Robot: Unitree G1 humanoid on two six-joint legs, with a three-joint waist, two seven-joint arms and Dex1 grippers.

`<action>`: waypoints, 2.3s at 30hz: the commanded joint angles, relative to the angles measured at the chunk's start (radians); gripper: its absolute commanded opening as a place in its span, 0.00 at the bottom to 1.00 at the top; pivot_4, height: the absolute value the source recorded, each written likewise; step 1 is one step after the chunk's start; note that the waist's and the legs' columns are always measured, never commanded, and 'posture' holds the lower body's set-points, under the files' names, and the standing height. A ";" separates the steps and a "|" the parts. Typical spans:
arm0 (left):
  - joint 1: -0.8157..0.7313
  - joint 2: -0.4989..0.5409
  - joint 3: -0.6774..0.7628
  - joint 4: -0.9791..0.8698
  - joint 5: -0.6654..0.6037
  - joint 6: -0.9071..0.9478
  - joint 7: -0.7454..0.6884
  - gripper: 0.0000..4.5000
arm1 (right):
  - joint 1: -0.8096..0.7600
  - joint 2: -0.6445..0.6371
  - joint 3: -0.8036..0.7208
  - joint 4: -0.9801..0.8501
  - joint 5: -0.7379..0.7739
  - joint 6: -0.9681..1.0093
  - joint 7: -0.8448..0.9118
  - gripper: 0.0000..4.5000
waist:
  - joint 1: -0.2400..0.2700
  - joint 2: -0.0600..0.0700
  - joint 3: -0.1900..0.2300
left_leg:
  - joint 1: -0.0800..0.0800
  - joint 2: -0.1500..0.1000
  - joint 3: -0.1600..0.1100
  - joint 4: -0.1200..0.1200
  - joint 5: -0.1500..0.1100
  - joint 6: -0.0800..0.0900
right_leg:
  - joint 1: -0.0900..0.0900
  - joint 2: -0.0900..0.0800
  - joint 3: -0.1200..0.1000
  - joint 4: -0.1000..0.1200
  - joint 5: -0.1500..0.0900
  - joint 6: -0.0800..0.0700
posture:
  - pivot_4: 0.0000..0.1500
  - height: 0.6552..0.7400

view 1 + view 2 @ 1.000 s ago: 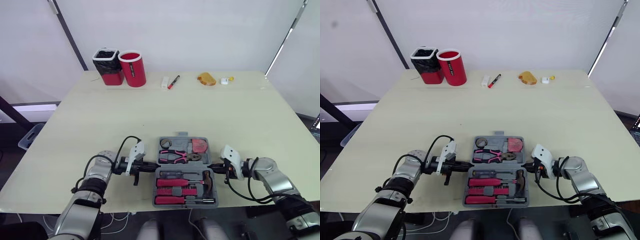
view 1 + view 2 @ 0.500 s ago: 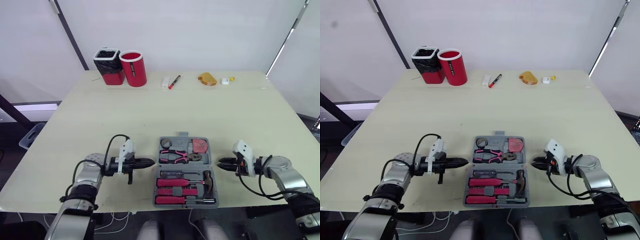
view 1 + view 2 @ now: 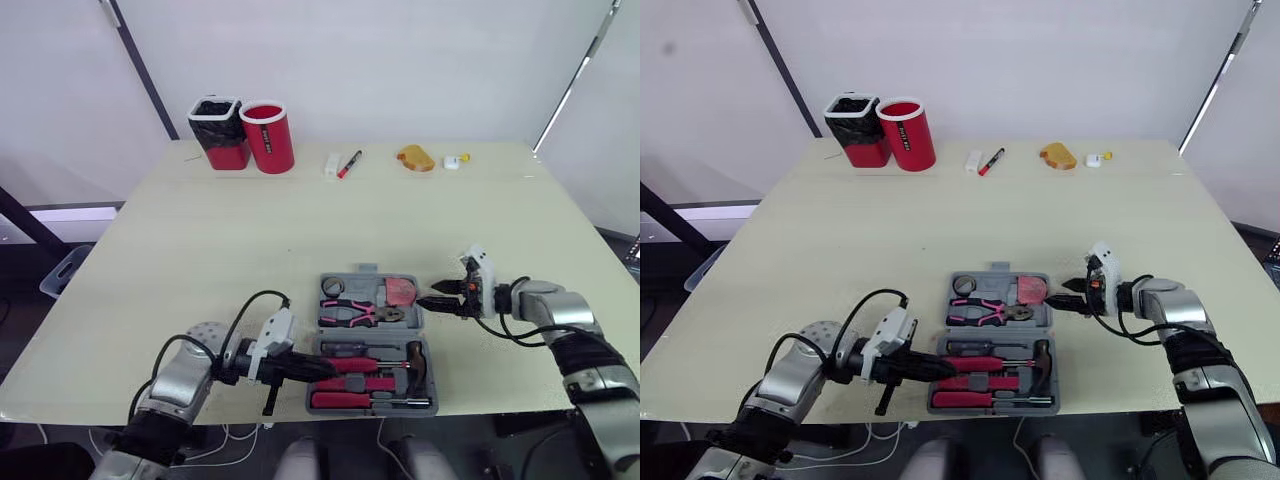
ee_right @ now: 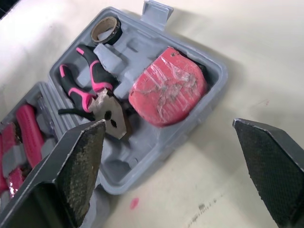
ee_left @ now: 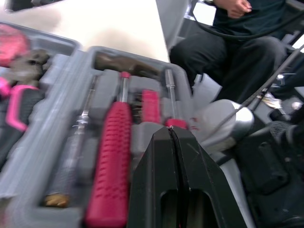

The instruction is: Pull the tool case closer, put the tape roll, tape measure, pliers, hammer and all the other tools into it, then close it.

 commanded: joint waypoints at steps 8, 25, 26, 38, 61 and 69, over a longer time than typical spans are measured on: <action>-0.027 -0.047 -0.086 0.109 0.102 -0.049 0.113 0.00 | -0.172 0.119 0.036 0.275 -0.063 -0.030 0.060 1.00 | -0.009 0.001 0.000 | 0.001 0.001 0.000 0.000 0.000 0.000 | 0.000 0.001 0.000 0.001 0.000 0.000 | 1.00 1.00; -0.044 -0.022 -0.124 0.182 0.146 -0.138 0.096 0.00 | -0.261 0.221 -0.135 0.408 0.002 -0.041 0.120 1.00 | -0.031 0.002 -0.001 | 0.002 0.001 0.001 -0.002 0.000 0.000 | 0.000 0.001 0.001 0.001 0.000 0.000 | 1.00 1.00; -0.045 -0.021 -0.124 0.186 0.145 -0.141 0.096 0.00 | -0.263 0.219 -0.147 0.406 0.008 -0.041 0.127 1.00 | -0.031 0.002 -0.001 | 0.002 0.001 0.001 -0.002 0.000 0.000 | 0.000 0.001 0.001 0.001 0.000 0.000 | 1.00 1.00; -0.026 0.004 -0.051 0.102 0.029 -0.075 0.069 0.00 | -0.220 0.160 -0.153 0.246 0.074 0.036 0.321 1.00 | -0.028 0.003 0.000 | 0.001 0.001 0.000 -0.003 0.000 0.000 | -0.001 0.001 0.000 0.001 0.000 0.000 | 1.00 1.00; 0.293 0.239 0.516 0.025 -0.247 -0.004 0.137 0.60 | 0.569 -0.120 -0.299 -0.774 0.220 -0.001 0.143 1.00 | -0.008 0.003 0.001 | -0.001 0.001 0.000 -0.003 0.000 0.000 | -0.002 -0.004 -0.003 -0.001 -0.001 0.001 | 1.00 1.00; 0.354 0.205 0.537 -0.053 -0.210 0.008 0.283 0.91 | 0.808 -0.130 -0.523 -0.670 0.154 -0.426 0.090 1.00 | 0.002 0.002 0.001 | 0.002 0.001 0.002 -0.003 0.000 0.000 | -0.001 -0.003 -0.002 -0.001 -0.002 -0.001 | 1.00 1.00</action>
